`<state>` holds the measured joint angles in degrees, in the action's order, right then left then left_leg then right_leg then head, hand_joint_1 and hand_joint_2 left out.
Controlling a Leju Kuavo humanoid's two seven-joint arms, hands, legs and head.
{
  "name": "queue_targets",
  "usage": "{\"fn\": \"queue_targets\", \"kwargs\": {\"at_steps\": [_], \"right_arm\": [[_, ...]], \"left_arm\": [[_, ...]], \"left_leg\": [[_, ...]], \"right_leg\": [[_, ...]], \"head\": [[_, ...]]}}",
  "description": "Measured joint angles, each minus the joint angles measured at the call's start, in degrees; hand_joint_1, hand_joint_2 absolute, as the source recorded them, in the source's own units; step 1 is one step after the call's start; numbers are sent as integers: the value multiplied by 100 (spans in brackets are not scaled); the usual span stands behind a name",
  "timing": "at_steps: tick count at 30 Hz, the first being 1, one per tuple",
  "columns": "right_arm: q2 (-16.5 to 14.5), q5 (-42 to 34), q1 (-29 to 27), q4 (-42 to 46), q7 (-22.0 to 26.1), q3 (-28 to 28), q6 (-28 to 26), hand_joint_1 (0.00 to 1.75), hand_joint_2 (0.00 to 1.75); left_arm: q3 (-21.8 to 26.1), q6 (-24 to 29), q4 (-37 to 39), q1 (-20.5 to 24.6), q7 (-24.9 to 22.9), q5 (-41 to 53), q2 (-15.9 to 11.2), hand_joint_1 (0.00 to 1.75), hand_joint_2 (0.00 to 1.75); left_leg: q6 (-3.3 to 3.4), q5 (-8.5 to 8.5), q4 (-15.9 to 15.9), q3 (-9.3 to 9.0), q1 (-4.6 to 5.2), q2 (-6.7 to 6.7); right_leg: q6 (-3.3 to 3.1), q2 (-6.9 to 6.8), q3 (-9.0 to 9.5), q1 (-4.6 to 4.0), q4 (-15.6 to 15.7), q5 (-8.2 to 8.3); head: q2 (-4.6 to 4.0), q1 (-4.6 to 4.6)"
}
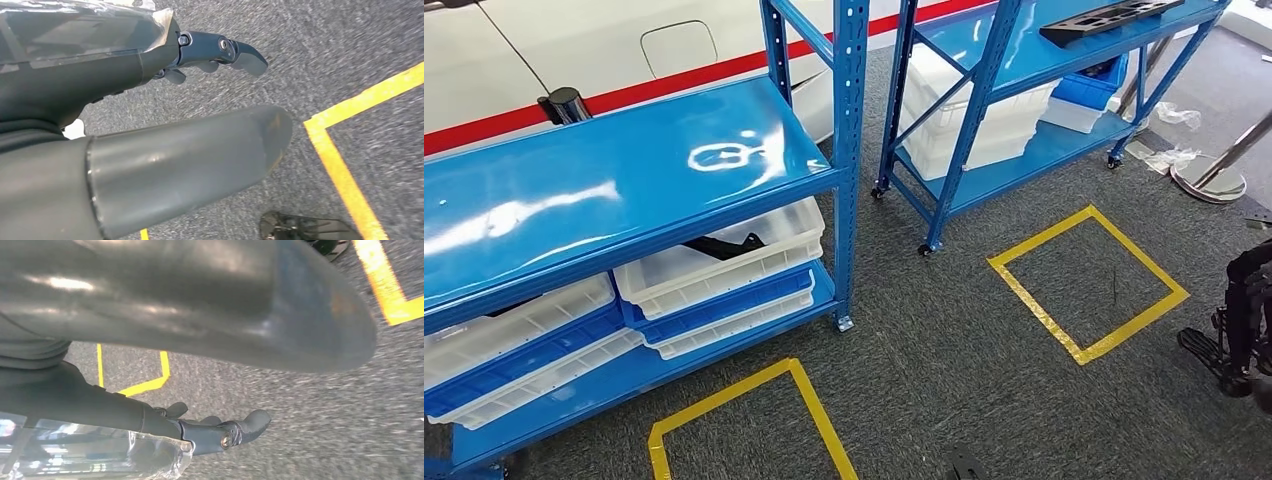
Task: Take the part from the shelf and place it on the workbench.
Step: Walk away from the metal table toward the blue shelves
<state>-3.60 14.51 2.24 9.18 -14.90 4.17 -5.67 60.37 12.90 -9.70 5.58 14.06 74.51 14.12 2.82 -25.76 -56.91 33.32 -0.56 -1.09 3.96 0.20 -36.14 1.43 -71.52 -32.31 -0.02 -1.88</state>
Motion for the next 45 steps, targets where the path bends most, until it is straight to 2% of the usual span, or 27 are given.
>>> {"fn": "queue_targets", "kwargs": {"at_steps": [2, 3, 4, 5, 7, 8, 9, 11, 12, 13, 14, 15, 17, 19, 21, 22, 25, 26, 31, 36, 38, 39, 41, 42, 43, 44, 45], "right_arm": [[4, 3, 21, 2, 4, 0, -4, 0, 0], [4, 3, 33, 3, 7, 1, -8, 0, 0], [2, 2, 40, 4, 9, 1, -11, 0, 0], [1, -1, 38, 4, 12, 1, -16, 0, 0], [0, -6, 19, 3, 14, 2, -24, 0, 0], [0, -8, 15, 2, 15, 3, -26, 0, 0], [0, -9, 15, 2, 16, 3, -26, 0, 0], [-3, -6, 17, 2, 23, 4, -26, 0, 0], [-6, -3, 12, 2, 28, 4, -26, 0, 0], [-9, 0, 6, 2, 33, 4, -26, 0, 0], [-13, 3, 1, 2, 38, 4, -26, 0, 0], [-16, 4, -3, 2, 40, 4, -26, 0, 0], [-21, 4, -5, 2, 41, 4, -26, 0, 0], [-24, 5, -1, 3, 45, 4, -29, 0, 0], [-25, 9, 7, 3, 53, 4, -31, 0, 0], [-21, 20, 7, 4, 57, 3, -33, 0, 0], [-11, 66, 2, 3, 68, 0, -33, 0, 131], [-13, 75, 4, 2, 69, -1, -32, 0, 175], [-17, 86, 2, 2, 71, -2, -16, 0, 175], [-27, 81, 2, 2, 71, -2, -8, 0, 175], [-26, 79, 0, 2, 71, -2, 0, 0, 175], [-26, 79, 0, 2, 72, -2, 4, 0, 175], [-26, 79, -2, 2, 73, -2, 5, 0, 175], [-25, 79, -6, 2, 73, -2, 5, 0, 175], [-22, 80, -11, 2, 74, -2, 5, 0, 175], [-20, 82, -15, 2, 74, -2, 5, 0, 175], [-18, 85, -18, 2, 75, -2, 5, 0, 175]], "left_arm": [[0, 0, 0, 4, -1, 1, 0, 0, 0], [0, 0, 0, 6, -1, 5, 0, 0, 0], [-1, 2, 0, 8, -1, 17, 1, 0, 0], [-3, 3, 0, 9, -1, 30, 1, 0, 0], [-16, 7, 0, 3, -1, 53, 3, 0, 0], [-26, 8, 0, -1, -2, 56, 3, 0, 0], [-34, 8, 0, -5, -2, 58, 3, 0, 0], [-44, 7, 0, -7, -3, 61, 2, 0, 0], [-46, 7, 0, -9, -3, 63, 2, 0, 0], [-48, 7, 0, -12, -3, 65, 2, 0, 0], [-49, 7, 0, -15, -4, 67, 2, 0, 0], [-49, 7, 0, -18, -6, 67, 1, 0, 0], [-55, 7, 0, -14, -9, 68, -1, 0, 0], [-68, 6, 0, -8, -9, 68, 0, 0, 0], [-81, 5, 0, -9, -11, 68, 2, 0, 0], [-84, 7, 0, -10, -13, 68, 5, 0, 0], [-85, 11, 0, -14, -20, 66, 10, 0, 0], [-86, 11, 0, -15, -21, 64, 10, 0, 0], [-86, 11, 0, -15, -22, 59, 6, 0, 0], [-87, 10, 0, -15, -22, 62, -2, 0, 0], [-88, 11, 0, -13, -22, 64, -3, 0, 0], [-88, 11, 0, -13, -21, 65, -3, 0, 0], [-88, 11, 0, -17, -21, 66, -1, 0, 0], [-87, 11, 0, -21, -22, 66, -1, 0, 0], [-87, 11, 0, -25, -22, 66, -1, 0, 0], [-87, 11, 0, -28, -22, 66, -1, 0, 0], [-88, 11, 0, -29, -22, 66, -1, 0, 0]], "left_leg": [[-59, 87, -54, 122, 1, -8], [-93, 131, -81, 165, 10, -11], [-129, 174, -103, 191, 20, -12], [-162, 218, -107, 214, 26, -12], [-231, 271, -107, 234, 5, 3], [-264, 204, -159, 268, -13, 19], [-295, 44, -298, 330, -29, 37], [-343, -465, -892, 538, -50, 78], [-363, -678, -1260, 643, -57, 90], [-379, -788, -1545, 700, -63, 98], [-392, -786, -1664, 671, -73, 100], [-402, -690, -1552, 525, -87, 99], [-422, -459, -825, -13, -126, 105], [-402, -378, -219, -403, -125, 138], [-327, -377, -86, -428, -91, 160], [-297, -367, -72, -398, -82, 153], [-226, -322, -58, -359, -27, 143], [-202, -314, -62, -349, -4, 144], [-101, -263, -99, -259, 71, 137], [-6, -223, -110, -205, 104, 148], [64, -174, -75, -201, 74, 152], [96, -149, -58, -194, 56, 154], [116, -122, -60, -151, 57, 170], [113, -110, -63, -130, 62, 188], [104, -99, -66, -114, 68, 217], [90, -89, -68, -105, 72, 255], [74, -80, -70, -102, 72, 300]], "right_leg": [[89, -14, 634, 33, 805, 146], [80, -13, 893, 26, 1180, 149], [52, -11, 1045, 12, 1447, 122], [14, -5, 1085, -13, 1557, 93], [-82, -2, 1000, 5, 1557, 138], [-147, -7, 966, 25, 1555, 175], [-225, -13, 923, 47, 1563, 221], [-335, -28, 813, 49, 1568, 317], [-357, -32, 754, 40, 1565, 362], [-353, -35, 698, 33, 1561, 406], [-339, -36, 653, 32, 1555, 447], [-316, -34, 617, 36, 1547, 481], [-262, -26, 560, 49, 1513, 531], [-195, -20, 486, 31, 1469, 567], [-116, -19, 443, 8, 1455, 604], [-115, -19, 442, -1, 1465, 617], [-177, -20, 391, -4, 1516, 658], [-159, -20, 384, 7, 1535, 683], [27, -19, 388, 75, 1600, 814], [136, -24, 360, 124, 1622, 864], [124, -27, 275, 126, 1460, 744], [85, -26, 161, 123, 1202, 587], [-7, -24, -170, 94, 391, 183], [-26, -23, -309, 80, 27, 37], [-23, -22, -352, 62, -148, -23], [-6, -20, -281, 50, -91, 5], [15, -7, -94, 43, 199, 108]], "head": [[0, -5], [1, 1], [1, 3], [1, 9], [1, 20], [1, 24], [0, 26], [0, 31], [0, 32], [0, 32], [0, 33], [0, 33], [0, 34], [0, 32], [0, 29], [0, 25], [0, 19], [0, 19], [0, 20], [0, 22], [0, 17], [0, 10], [0, -3], [0, -4], [0, -3], [0, -3], [0, -3]]}}
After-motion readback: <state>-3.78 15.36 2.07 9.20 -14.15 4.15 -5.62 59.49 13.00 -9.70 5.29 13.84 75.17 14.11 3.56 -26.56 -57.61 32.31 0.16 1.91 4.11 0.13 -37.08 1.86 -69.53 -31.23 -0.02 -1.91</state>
